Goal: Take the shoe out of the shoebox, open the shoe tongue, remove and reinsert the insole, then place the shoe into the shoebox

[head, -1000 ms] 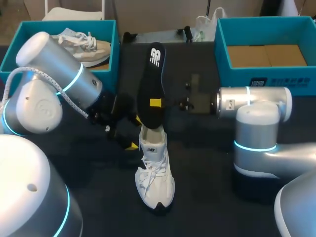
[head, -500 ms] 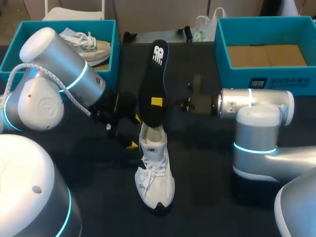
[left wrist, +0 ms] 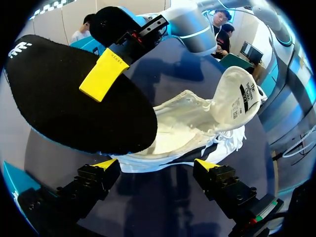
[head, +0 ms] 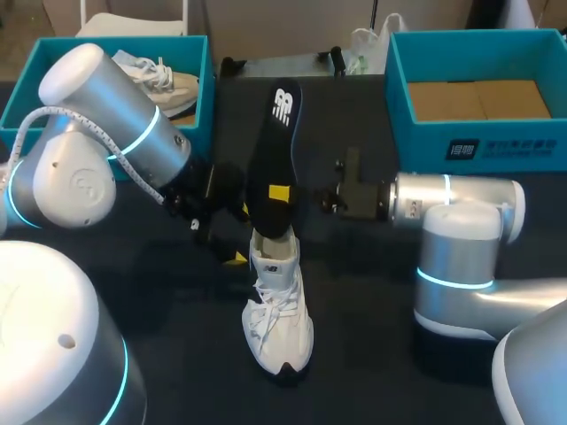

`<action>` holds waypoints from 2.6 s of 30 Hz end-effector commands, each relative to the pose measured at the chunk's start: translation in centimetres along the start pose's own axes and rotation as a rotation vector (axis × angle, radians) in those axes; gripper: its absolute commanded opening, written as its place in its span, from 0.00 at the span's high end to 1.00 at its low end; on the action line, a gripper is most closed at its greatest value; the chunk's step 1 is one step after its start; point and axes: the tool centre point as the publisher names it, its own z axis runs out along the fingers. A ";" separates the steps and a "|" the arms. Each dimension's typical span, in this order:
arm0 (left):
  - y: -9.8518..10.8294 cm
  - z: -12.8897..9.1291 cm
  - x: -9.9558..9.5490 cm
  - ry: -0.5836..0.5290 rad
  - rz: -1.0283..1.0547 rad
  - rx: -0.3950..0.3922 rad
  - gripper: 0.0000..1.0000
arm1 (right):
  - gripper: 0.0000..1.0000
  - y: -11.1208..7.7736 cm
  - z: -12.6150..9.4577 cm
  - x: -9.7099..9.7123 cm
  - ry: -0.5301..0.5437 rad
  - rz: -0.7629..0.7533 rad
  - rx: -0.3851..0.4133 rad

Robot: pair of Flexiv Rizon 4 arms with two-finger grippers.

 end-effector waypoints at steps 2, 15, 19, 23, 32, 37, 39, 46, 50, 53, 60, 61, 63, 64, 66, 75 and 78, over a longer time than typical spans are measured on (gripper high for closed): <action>0.0 0.1 -0.1 0.001 0.001 -0.001 0.00 | 1.00 -0.1 -0.2 -0.2 0.006 -0.001 -0.006; 0.0 0.1 -0.1 0.001 0.001 -0.001 0.00 | 1.00 -0.9 -0.1 -0.4 0.035 0.007 -0.018; 0.0 0.1 -0.1 0.001 0.001 -0.001 0.00 | 1.00 -1.1 0.0 -0.4 0.056 0.009 -0.017; 0.0 0.1 -0.1 0.001 0.001 -0.001 0.00 | 1.00 -1.3 0.3 -0.5 0.074 0.011 -0.008; 0.0 0.1 -0.1 0.001 0.001 -0.001 0.00 | 1.00 -1.7 0.5 -0.4 0.078 0.012 0.005; 0.0 0.1 -0.1 0.001 0.001 -0.001 0.00 | 1.00 -2.0 0.4 -0.1 0.068 0.003 0.013; 0.0 0.1 -0.1 0.001 0.001 -0.001 0.00 | 1.00 -2.2 0.3 -0.2 0.065 0.007 0.014; 0.0 0.1 -0.1 0.001 0.001 -0.001 0.00 | 1.00 -2.6 0.4 -0.1 0.056 0.023 0.024; 0.0 0.1 -0.1 0.001 0.001 -0.001 0.00 | 1.00 -2.6 0.3 -0.1 0.047 0.032 0.028; 0.0 0.1 -0.1 0.001 0.001 -0.001 0.00 | 1.00 -2.7 0.2 -0.4 0.046 0.043 0.027; 0.0 0.1 -0.1 0.001 0.001 -0.001 0.00 | 1.00 -3.1 0.2 -0.5 0.051 0.053 0.022; 0.0 0.1 -0.1 0.001 0.001 -0.001 0.00 | 1.00 -3.3 0.2 -0.5 0.052 0.054 0.022; 0.0 0.1 -0.1 0.001 0.001 -0.001 0.00 | 1.00 -3.5 0.2 -0.4 0.052 0.061 0.024; 0.0 0.1 -0.1 0.001 0.001 -0.001 0.00 | 1.00 -3.6 0.2 -0.4 0.052 0.063 0.024; 0.0 0.1 -0.1 0.001 0.001 -0.001 0.00 | 1.00 -3.9 0.1 -0.3 0.051 0.069 0.023; 0.0 0.1 -0.1 0.001 0.001 -0.001 0.00 | 1.00 -4.7 0.0 -0.2 0.050 0.092 0.020; 0.0 0.1 -0.1 0.001 0.001 -0.001 0.00 | 1.00 -4.9 0.1 -0.1 0.049 0.095 0.025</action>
